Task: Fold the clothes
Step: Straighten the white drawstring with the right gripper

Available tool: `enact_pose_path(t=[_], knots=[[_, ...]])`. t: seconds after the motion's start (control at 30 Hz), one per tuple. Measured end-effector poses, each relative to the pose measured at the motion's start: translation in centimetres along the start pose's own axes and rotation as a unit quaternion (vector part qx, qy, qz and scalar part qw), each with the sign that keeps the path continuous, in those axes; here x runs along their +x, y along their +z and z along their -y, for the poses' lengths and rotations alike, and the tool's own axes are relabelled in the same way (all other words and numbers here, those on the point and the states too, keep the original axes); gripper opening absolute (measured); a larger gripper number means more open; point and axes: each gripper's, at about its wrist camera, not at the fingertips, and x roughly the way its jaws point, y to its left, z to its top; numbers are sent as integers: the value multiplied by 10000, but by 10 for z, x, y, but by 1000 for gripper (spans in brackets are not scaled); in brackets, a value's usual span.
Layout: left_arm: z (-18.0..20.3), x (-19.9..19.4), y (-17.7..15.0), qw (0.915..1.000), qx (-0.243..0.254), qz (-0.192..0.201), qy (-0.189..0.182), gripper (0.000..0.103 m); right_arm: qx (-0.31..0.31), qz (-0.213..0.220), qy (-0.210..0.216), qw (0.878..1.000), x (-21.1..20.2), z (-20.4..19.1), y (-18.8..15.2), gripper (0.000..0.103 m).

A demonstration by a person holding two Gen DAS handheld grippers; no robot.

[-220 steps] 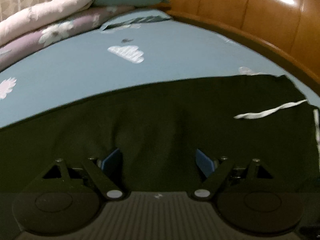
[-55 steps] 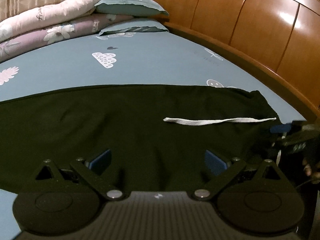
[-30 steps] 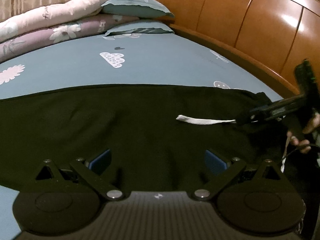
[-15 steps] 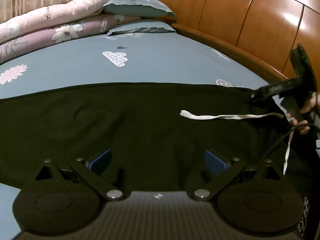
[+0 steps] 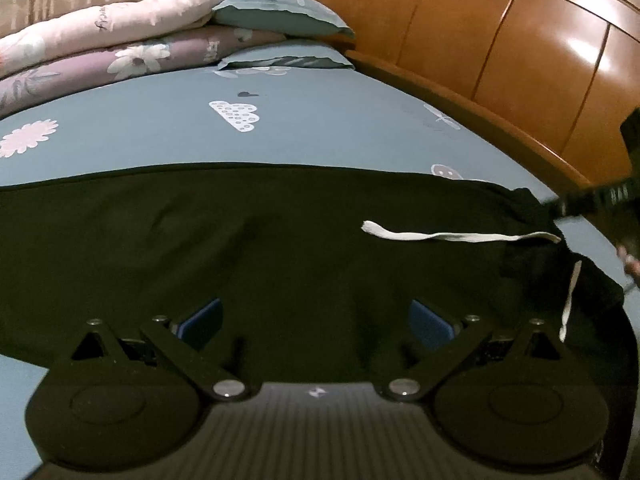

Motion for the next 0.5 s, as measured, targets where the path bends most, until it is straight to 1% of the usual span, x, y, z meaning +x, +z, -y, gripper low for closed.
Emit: enact_pose_path(t=[0.07,0.13,0.2,0.37,0.43,0.5], knots=[[-2,-1,0,9999,-80,10,-99,99,-37,-256,-44,9997,10,-3,-12,103],[-3,-2,0,9998,-126,10,-175,99,110,-450,-230,9987,23,-2,-22,103],[-3,-4,1,9998,-97,8,-199,99,338,-488,-427,9973,23,-2,-34,103],[-12,-1,5,9992,-289,-65,-256,99,604,170,-529,9966,-15,-25,-60,103],[-22,3,13,9976,-527,-37,-447,99,594,351,-819,9942,-25,-37,-72,103],[-32,14,23,9957,-727,-37,-564,99,615,414,-1064,9916,-30,-48,-86,103]])
